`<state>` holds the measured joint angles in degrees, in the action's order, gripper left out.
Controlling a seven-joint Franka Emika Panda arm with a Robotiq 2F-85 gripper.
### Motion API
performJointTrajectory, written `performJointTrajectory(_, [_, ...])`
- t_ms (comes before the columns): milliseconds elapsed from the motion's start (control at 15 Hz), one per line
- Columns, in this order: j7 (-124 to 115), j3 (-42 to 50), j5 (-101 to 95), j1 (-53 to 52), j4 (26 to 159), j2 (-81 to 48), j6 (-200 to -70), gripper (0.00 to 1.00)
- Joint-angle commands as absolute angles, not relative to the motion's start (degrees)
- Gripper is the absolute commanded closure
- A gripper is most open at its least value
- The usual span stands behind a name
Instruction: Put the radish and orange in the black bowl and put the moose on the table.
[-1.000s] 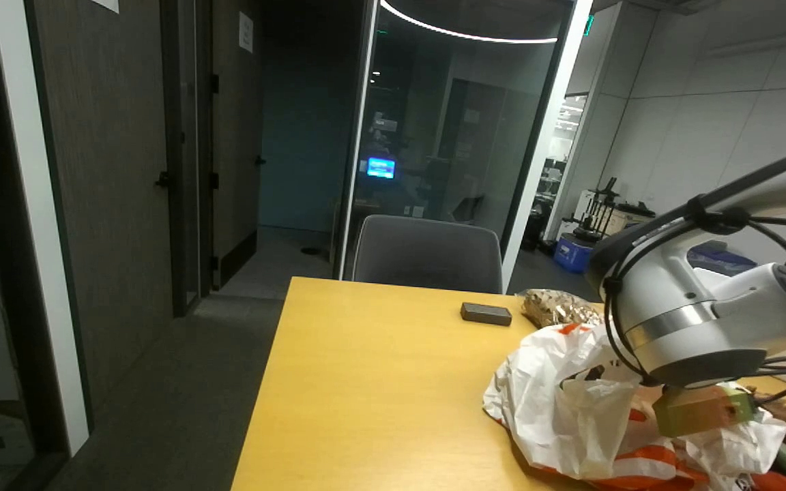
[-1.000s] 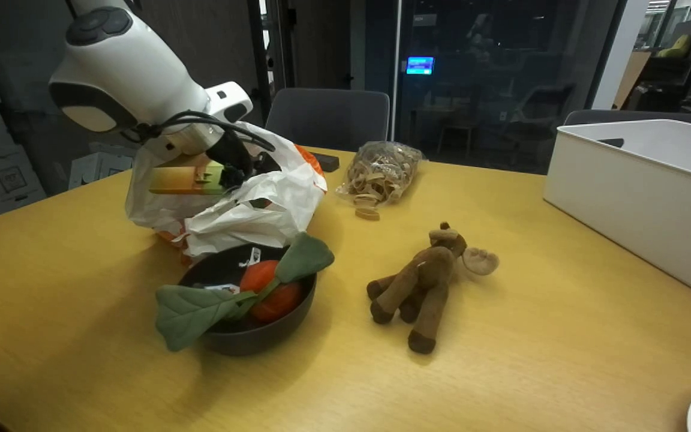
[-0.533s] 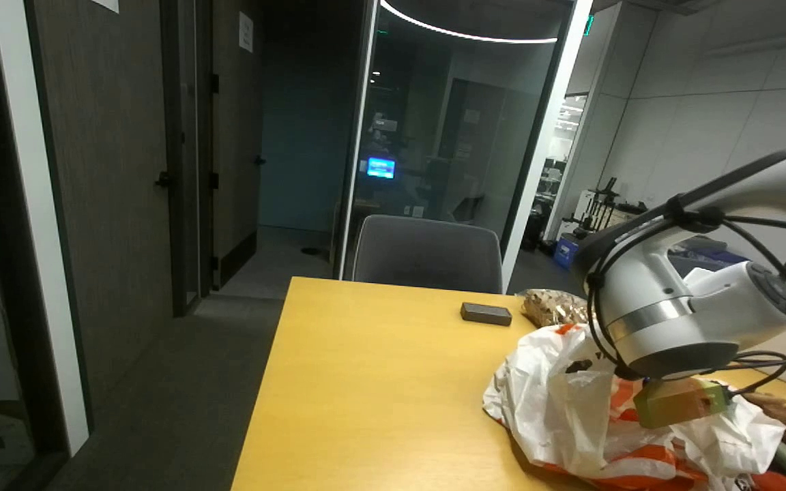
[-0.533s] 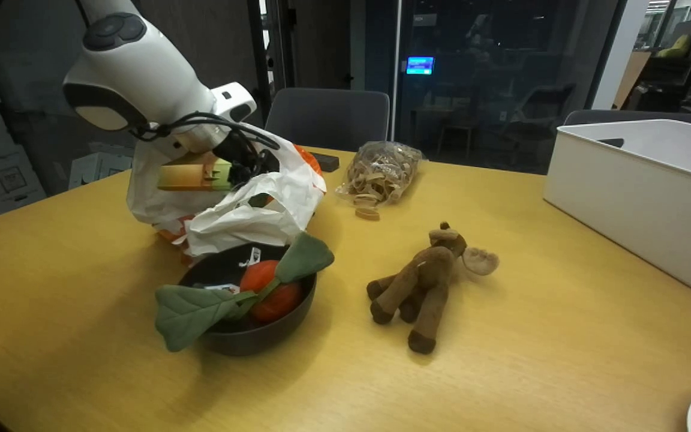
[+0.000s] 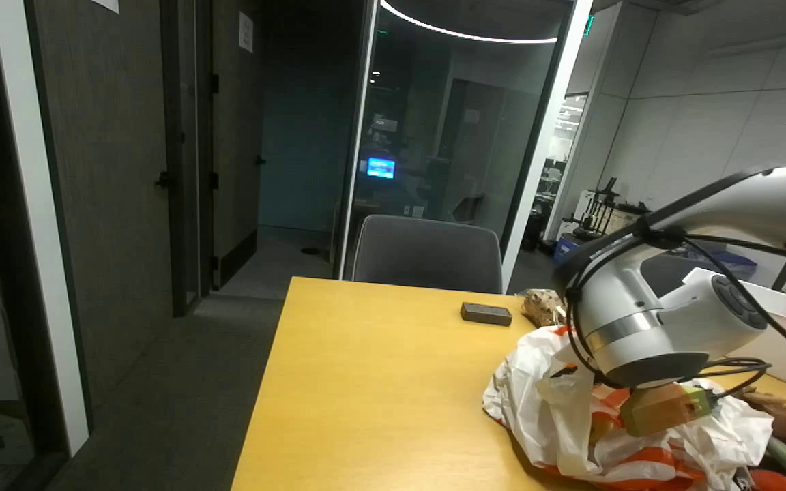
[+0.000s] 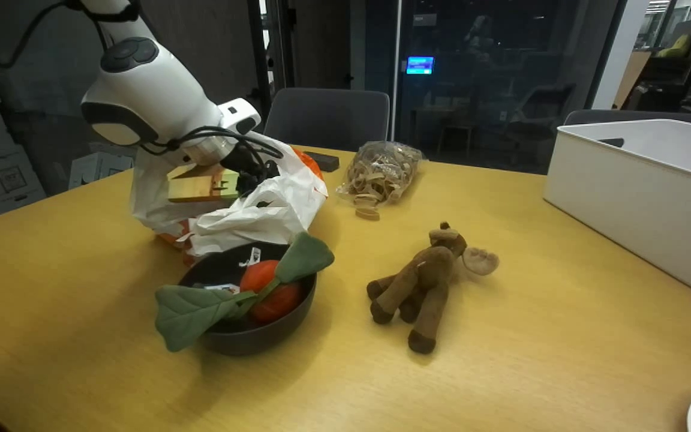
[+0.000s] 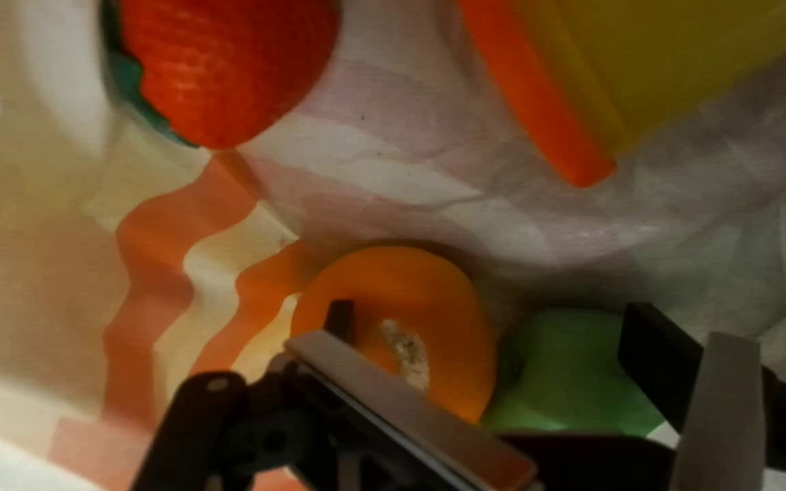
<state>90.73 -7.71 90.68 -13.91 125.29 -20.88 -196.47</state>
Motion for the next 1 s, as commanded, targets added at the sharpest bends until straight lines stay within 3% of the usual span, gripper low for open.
performJointTrajectory(0, [93.8,-8.1,92.7,-14.8,123.5,-20.0,-200.8,0.0])
performJointTrajectory(933, [116.9,-12.5,111.7,-12.4,102.5,-32.0,-217.0,0.0])
